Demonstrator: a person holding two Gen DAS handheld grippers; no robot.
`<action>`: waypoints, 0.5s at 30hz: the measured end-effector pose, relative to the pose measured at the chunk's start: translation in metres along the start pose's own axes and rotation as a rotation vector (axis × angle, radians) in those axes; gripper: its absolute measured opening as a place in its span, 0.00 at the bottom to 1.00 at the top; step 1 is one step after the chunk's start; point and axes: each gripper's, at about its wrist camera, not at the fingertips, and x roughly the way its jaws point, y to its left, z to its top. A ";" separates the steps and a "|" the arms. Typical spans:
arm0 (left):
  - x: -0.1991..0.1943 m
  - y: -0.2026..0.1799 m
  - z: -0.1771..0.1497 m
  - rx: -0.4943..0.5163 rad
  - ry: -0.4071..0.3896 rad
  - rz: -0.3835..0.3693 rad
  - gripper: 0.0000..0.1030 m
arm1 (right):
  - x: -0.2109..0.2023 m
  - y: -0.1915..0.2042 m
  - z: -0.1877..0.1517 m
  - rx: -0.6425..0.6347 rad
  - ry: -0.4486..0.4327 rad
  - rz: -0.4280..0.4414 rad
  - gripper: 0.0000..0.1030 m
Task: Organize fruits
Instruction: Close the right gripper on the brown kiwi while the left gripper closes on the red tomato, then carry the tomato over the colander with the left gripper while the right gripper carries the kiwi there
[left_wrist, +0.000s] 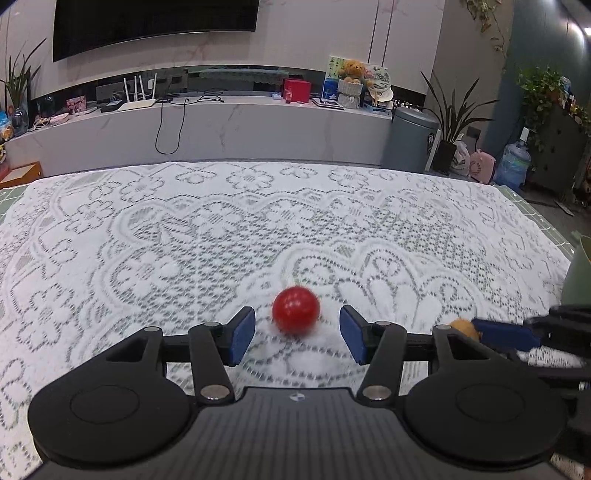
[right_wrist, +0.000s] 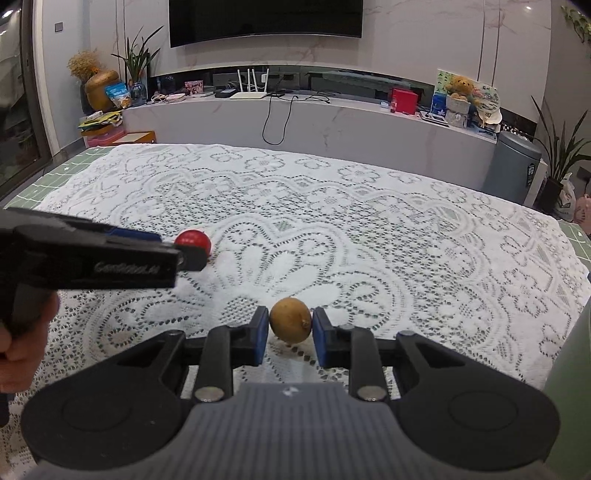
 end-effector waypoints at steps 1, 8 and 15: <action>0.003 -0.001 0.001 0.000 0.003 0.003 0.61 | 0.000 0.000 0.000 0.001 0.000 0.001 0.21; 0.017 -0.003 0.005 0.000 0.040 0.016 0.40 | -0.003 -0.002 0.001 0.007 -0.006 0.002 0.21; 0.016 -0.004 0.006 0.001 0.046 0.021 0.33 | -0.009 -0.001 0.001 0.013 -0.010 0.006 0.21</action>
